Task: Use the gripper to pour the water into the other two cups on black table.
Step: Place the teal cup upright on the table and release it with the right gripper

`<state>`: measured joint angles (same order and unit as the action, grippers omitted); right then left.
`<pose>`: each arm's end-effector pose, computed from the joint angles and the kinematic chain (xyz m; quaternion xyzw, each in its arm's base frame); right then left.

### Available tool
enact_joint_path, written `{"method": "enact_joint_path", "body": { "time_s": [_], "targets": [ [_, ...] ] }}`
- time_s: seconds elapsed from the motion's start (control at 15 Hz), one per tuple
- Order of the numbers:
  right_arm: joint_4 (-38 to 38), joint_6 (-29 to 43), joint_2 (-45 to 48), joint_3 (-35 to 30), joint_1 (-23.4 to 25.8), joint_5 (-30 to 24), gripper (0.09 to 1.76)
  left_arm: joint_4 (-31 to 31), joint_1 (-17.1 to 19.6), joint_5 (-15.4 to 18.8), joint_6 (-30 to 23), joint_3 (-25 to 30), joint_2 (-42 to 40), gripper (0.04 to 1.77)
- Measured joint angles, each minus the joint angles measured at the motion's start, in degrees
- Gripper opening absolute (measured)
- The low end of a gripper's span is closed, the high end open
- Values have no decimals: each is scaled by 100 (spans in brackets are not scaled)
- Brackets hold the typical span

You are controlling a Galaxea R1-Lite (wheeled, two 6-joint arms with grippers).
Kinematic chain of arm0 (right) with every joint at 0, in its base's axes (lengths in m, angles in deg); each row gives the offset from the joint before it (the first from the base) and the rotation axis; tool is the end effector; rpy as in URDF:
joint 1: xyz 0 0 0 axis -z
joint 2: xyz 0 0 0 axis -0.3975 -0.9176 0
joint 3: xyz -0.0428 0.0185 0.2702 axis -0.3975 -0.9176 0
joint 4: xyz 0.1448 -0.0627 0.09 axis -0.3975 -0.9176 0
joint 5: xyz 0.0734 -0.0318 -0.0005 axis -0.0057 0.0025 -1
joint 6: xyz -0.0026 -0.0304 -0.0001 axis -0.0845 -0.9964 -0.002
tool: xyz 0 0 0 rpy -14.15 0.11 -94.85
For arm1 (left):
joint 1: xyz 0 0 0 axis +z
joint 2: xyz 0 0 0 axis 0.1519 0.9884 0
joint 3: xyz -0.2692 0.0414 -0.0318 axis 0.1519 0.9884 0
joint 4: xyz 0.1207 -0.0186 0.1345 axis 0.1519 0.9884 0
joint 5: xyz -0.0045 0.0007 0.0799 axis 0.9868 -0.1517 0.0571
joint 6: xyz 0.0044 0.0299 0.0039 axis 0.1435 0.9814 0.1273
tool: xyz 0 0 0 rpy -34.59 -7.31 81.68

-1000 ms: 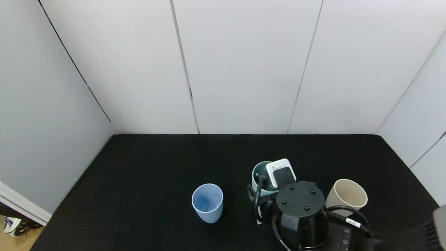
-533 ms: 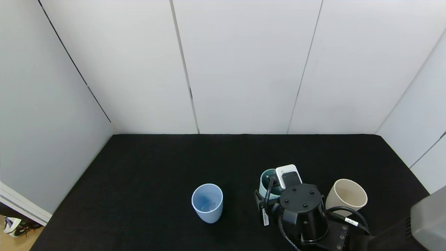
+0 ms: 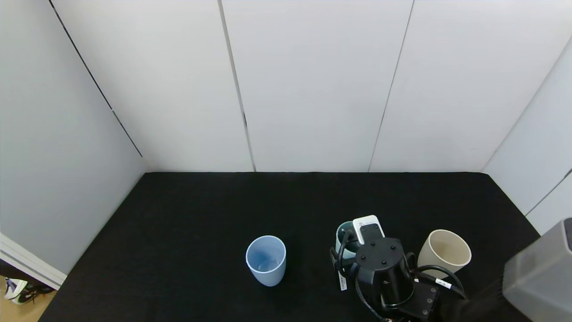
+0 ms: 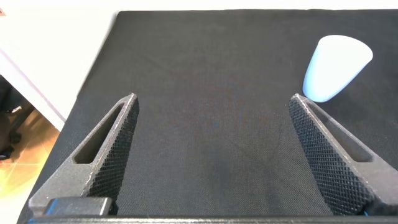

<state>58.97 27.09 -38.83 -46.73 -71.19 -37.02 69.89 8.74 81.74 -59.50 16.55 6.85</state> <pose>0.2338 0.2318 0.0417 -0.0404 0.1875 0.0921 0.9771 0.0018 0.0005 0.0758 -0.0069 0.0001 0.0082 0.9999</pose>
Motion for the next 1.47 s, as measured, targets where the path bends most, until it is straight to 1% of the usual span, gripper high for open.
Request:
{"method": "enact_joint_path", "body": {
  "time_s": [0.47,1.47],
  "targets": [
    [-5,2,-354,41,59,-12,119,0,0,0,0,0,0,172],
    [0,2,-540,91,111,-15,119,0,0,1,0,0,0,172]
  ]
}}
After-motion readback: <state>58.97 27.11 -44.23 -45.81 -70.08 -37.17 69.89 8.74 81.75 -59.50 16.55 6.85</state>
